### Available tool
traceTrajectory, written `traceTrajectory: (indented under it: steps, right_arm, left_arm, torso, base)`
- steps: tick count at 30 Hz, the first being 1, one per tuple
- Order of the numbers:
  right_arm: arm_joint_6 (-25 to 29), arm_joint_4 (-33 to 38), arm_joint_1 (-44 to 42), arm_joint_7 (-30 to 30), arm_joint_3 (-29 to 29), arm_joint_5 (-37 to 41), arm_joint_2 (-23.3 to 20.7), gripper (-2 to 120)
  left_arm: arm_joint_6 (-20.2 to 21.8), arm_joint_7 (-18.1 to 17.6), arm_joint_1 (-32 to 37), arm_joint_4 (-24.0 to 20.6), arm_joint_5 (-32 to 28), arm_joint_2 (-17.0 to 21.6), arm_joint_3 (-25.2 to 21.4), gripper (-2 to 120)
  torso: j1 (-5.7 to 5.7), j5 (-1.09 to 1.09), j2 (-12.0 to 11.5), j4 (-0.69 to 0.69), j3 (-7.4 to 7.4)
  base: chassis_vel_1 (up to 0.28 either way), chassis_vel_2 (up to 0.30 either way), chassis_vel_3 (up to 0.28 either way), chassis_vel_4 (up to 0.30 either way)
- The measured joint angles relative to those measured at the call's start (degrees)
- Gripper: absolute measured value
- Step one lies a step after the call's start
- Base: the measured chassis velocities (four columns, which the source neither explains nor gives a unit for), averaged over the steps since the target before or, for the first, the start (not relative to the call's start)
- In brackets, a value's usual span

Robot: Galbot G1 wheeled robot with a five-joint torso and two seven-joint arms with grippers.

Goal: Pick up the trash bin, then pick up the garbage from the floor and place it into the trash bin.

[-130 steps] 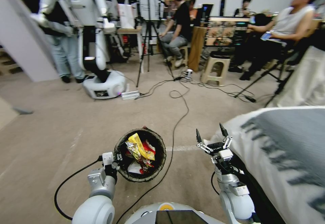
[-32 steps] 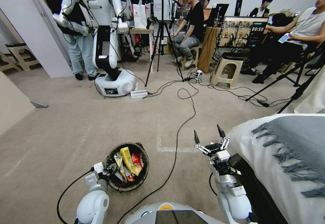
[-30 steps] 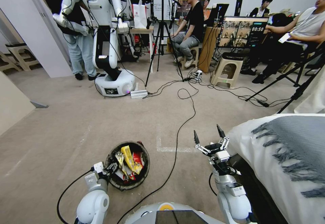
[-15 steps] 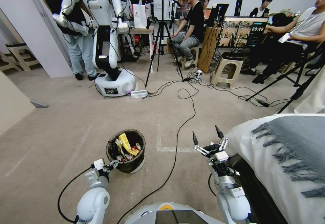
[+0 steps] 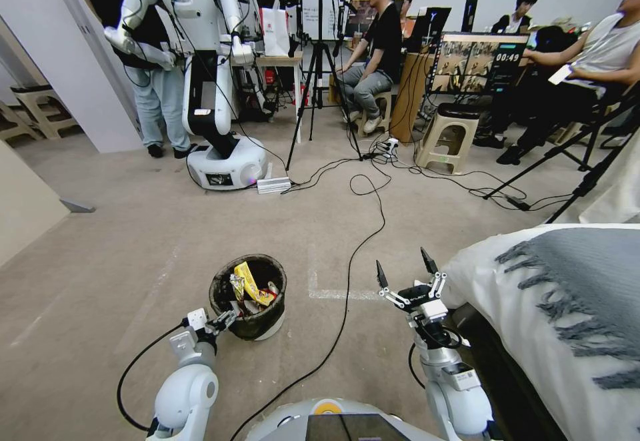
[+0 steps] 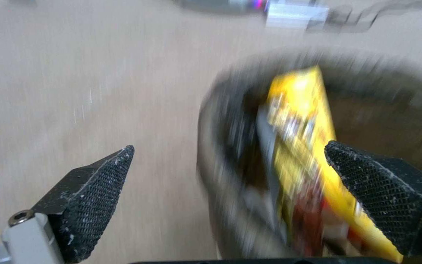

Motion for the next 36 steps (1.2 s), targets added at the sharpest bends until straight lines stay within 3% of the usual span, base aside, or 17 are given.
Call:
traceTrajectory:
  steps: [4, 6, 7, 9, 12, 36]
  right_arm:
    - [-1.1, 0.2, -0.1, 3.6, -0.8, -0.8, 0.7, 100]
    - [-2.3, 0.4, -0.5, 6.5, -1.4, -2.5, 1.6, 100]
    - [-2.3, 0.4, -0.5, 6.5, -1.4, -2.5, 1.6, 100]
    - [-5.3, 0.8, -1.6, 9.6, -2.0, -4.3, 2.5, 100]
    - [-7.0, 0.8, -2.1, 11.4, -2.1, -5.0, 3.1, 100]
    - [-7.7, 0.3, -2.0, 11.4, -1.9, -5.7, 3.3, 100]
  left_arm:
    - [-5.8, 3.7, 1.5, -2.9, 7.8, -0.2, 0.6, 100]
    - [-11.6, 5.9, 2.4, -3.8, 13.4, -0.5, 1.1, 100]
    - [-11.6, 5.9, 2.4, -3.8, 13.4, -0.5, 1.1, 100]
    - [-16.4, 6.9, 3.1, -3.8, 15.9, -0.5, 1.9, 100]
    - [-18.6, 6.9, 3.4, -3.5, 16.5, -0.5, 2.7, 100]
    - [-20.0, 6.7, 3.3, -2.7, 17.0, -0.4, 2.2, 100]
  torso:
    - [0.00, 0.01, 0.0, 0.00, 0.00]
    - [0.00, 0.00, 0.0, 0.00, 0.00]
    - [0.00, 0.00, 0.0, 0.00, 0.00]
    - [0.00, 0.01, 0.0, -0.01, 0.00]
    - [0.00, 0.00, 0.0, -0.02, 0.00]
    - [0.00, 0.00, 0.0, -0.01, 0.00]
  base:
    - [0.000, 0.000, 0.000, 0.000]
    - [0.000, 0.000, 0.000, 0.000]
    - [0.000, 0.000, 0.000, 0.000]
    - [0.000, 0.000, 0.000, 0.000]
    - [0.000, 0.000, 0.000, 0.000]
    - [0.000, 0.000, 0.000, 0.000]
